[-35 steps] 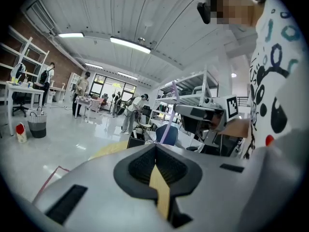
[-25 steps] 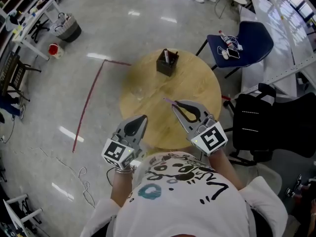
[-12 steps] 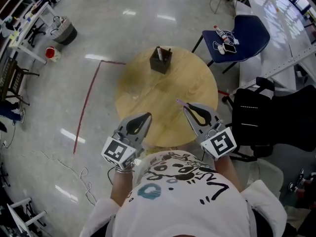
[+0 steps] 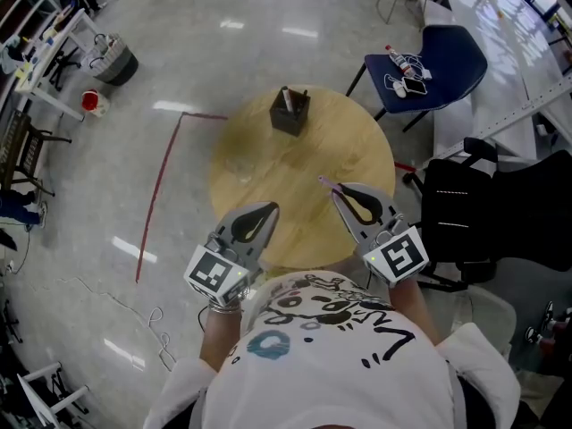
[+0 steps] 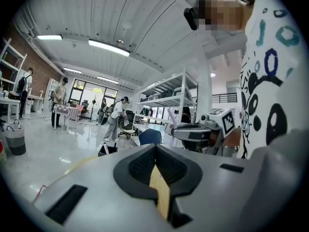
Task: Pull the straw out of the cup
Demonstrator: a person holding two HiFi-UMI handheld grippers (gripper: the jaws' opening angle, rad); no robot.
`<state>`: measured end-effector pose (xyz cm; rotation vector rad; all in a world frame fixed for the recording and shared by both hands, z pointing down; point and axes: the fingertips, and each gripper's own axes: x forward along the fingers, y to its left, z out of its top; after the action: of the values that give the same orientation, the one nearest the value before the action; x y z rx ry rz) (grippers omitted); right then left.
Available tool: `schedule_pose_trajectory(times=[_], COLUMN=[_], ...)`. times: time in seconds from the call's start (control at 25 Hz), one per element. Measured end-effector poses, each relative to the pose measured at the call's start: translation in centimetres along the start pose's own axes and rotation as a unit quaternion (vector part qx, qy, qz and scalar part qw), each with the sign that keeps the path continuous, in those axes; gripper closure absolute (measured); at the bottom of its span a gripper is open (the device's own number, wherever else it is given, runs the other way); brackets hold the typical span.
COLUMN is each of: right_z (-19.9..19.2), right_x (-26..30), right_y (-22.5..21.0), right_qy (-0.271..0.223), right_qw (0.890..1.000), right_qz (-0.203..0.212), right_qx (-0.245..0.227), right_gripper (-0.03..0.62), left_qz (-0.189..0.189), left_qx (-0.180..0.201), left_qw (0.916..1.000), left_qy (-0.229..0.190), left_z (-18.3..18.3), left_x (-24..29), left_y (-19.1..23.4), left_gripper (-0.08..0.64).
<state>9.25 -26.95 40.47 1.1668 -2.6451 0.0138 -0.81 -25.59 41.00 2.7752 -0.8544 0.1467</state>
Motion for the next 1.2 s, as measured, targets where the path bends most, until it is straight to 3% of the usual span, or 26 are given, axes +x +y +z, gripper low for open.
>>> schedule_pose_trajectory(times=[0.48, 0.88, 1.2], right_z=[0.9, -0.7, -0.4], right_x=[0.6, 0.4, 0.3], right_y=[0.9, 1.6, 2.8], right_qy=[-0.014, 0.019, 0.018], right_qw=[1.000, 1.000, 1.000], right_qz=[0.005, 0.011, 0.025], right_qx=[-0.002, -0.004, 0.001], right_gripper=[0.548, 0.548, 0.548], left_qz=[-0.002, 0.002, 0.006], left_qx=[0.004, -0.004, -0.010], left_qw=[1.0000, 0.9999, 0.9999], left_qy=[0.008, 0.011, 0.013], left_z=[-0.5, -1.1, -1.7], left_x=[-0.4, -1.1, -1.9], left_y=[0.1, -0.3, -0.8], left_gripper=[0.545, 0.545, 0.545])
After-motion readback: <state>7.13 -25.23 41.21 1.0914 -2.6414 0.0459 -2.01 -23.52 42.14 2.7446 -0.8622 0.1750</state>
